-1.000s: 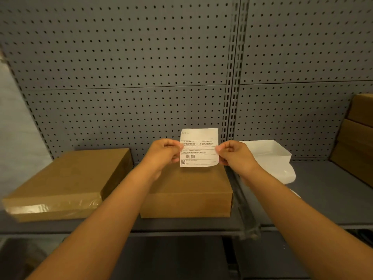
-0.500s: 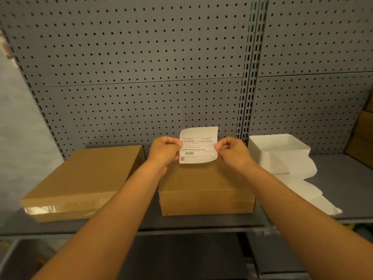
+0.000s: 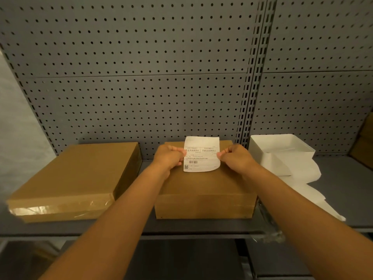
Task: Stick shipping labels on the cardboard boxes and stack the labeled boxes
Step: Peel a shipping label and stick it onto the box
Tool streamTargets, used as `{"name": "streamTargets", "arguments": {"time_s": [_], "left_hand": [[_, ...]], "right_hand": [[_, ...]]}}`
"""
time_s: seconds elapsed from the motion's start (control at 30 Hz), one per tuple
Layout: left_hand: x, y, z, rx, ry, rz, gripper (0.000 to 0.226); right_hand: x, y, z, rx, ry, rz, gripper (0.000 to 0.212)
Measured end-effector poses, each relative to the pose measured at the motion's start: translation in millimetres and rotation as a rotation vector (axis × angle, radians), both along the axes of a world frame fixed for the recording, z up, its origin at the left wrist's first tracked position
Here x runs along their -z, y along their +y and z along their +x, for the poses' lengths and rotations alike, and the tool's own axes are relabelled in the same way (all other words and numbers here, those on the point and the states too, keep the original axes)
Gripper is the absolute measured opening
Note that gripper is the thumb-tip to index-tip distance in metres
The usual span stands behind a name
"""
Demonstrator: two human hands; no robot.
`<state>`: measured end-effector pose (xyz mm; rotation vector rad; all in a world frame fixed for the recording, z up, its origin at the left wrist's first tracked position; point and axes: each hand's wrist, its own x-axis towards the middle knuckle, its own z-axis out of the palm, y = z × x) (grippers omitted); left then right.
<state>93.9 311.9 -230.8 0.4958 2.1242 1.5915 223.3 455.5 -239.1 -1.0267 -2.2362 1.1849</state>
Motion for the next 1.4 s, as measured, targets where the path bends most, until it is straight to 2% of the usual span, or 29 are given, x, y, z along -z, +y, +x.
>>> {"name": "streamTargets", "arguments": {"time_s": [0.1, 0.67, 0.83, 1.07, 1.23, 1.33, 1.4], "left_hand": [[1.4, 4.0, 0.1, -0.012, 0.007, -0.045, 0.003], [11.5, 19.5, -2.0, -0.095, 0.108, -0.188, 0.018], [12.7, 19.7, -2.5, -0.085, 0.139, -0.222, 0.014], [17.3, 21.7, -3.6, -0.091, 0.243, -0.275, 0.018], [21.1, 22.7, -2.1, -0.09, 0.375, -0.325, 0.006], [21.2, 22.1, 1.3, -0.107, 0.436, -0.328, 0.012], [18.9, 20.8, 2.7, -0.125, 0.47, -0.337, 0.013]], "right_hand": [[4.3, 6.8, -1.0, -0.017, -0.047, 0.052, 0.018], [12.8, 15.9, -7.0, -0.055, -0.141, 0.225, 0.022], [14.9, 15.7, -8.6, -0.039, -0.169, 0.294, 0.021], [14.9, 14.2, -10.9, -0.032, -0.197, 0.325, 0.018], [11.9, 10.0, -9.3, -0.036, -0.207, 0.333, 0.015], [9.6, 8.1, -7.1, -0.033, -0.184, 0.311, 0.026], [8.5, 8.3, -6.3, -0.032, -0.164, 0.287, 0.026]]}}
